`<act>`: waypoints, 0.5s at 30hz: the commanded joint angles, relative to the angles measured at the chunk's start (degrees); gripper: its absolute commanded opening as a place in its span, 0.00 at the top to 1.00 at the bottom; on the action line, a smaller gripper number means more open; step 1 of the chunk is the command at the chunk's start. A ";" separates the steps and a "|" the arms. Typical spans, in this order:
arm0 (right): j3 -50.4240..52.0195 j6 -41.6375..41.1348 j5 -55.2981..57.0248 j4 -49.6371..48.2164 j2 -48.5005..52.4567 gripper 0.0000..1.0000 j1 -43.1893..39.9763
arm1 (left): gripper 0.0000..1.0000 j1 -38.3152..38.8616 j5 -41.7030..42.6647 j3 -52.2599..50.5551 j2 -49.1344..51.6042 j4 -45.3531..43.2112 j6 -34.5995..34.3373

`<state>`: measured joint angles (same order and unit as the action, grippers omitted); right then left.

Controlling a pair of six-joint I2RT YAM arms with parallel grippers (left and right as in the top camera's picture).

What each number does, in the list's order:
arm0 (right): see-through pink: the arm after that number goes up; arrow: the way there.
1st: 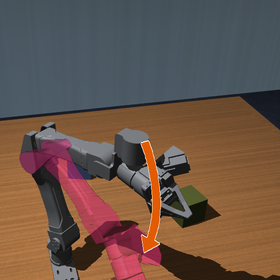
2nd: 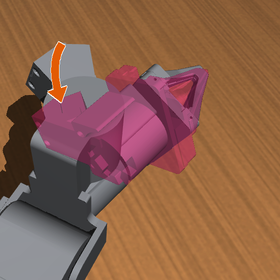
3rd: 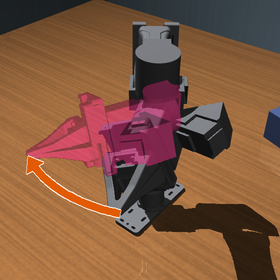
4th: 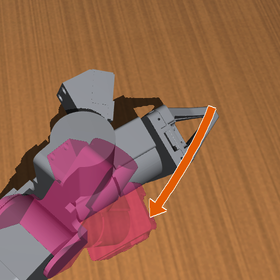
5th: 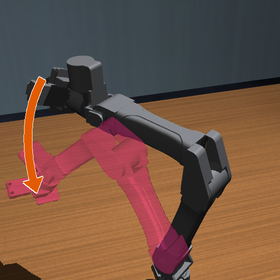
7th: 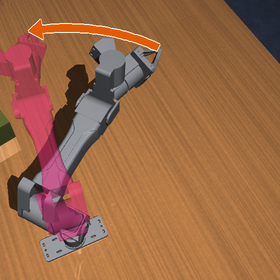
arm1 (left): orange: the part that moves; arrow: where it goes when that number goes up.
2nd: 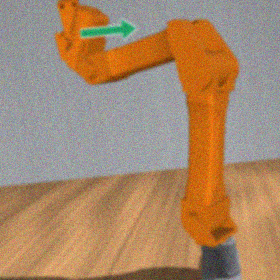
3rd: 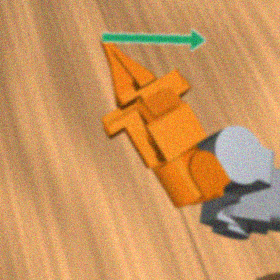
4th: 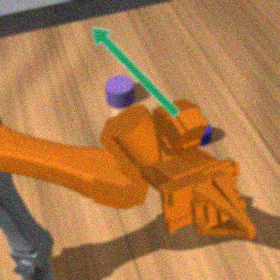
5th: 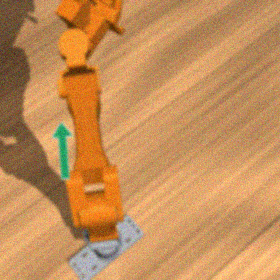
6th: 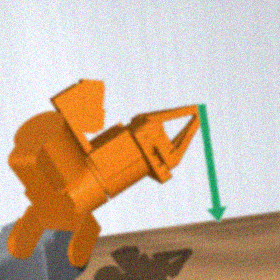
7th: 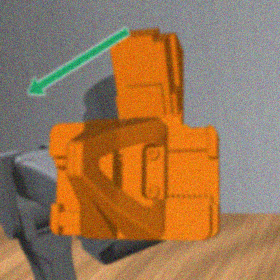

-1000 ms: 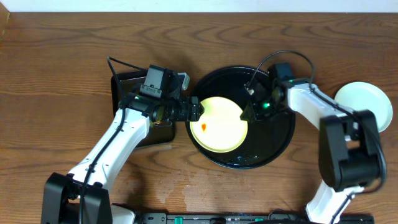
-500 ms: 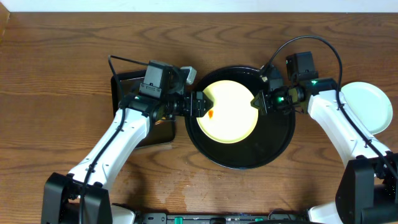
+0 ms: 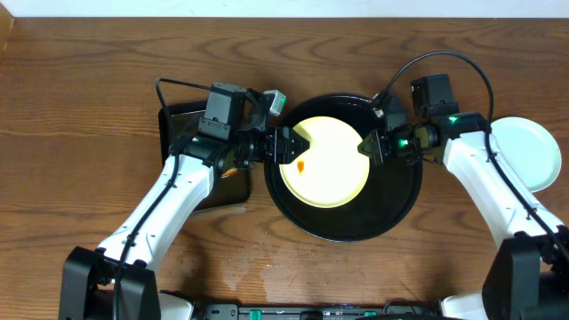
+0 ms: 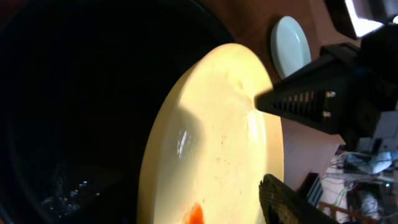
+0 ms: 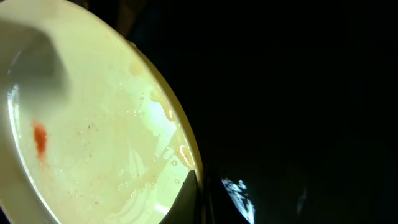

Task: Clean dirty plates on tray and stack at the side
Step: 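Hold the yellow plate's rims with both grippers over the black tray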

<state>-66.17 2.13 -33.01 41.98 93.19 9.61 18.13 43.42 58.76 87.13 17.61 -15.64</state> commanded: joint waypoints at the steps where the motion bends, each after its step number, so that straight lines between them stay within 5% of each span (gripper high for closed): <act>1: -0.15 0.33 -1.51 -0.15 -3.63 0.99 -0.26 | 0.39 0.07 1.16 0.66 0.48 0.07 -0.07; 4: -0.15 0.28 -1.55 -0.22 -4.98 0.99 -0.22 | 0.72 0.07 1.16 0.66 0.48 -0.11 -0.09; 8: -0.13 0.28 -1.99 0.50 -5.70 0.99 -0.20 | 0.92 0.07 1.20 0.66 0.46 -0.42 -1.64; 15: -0.13 0.31 -1.99 1.20 -5.70 0.99 -0.20 | 0.93 0.07 1.36 0.66 0.44 -0.59 -2.25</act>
<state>-66.17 2.15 -31.75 42.92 88.71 9.54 18.02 44.49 58.76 87.20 17.37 -17.15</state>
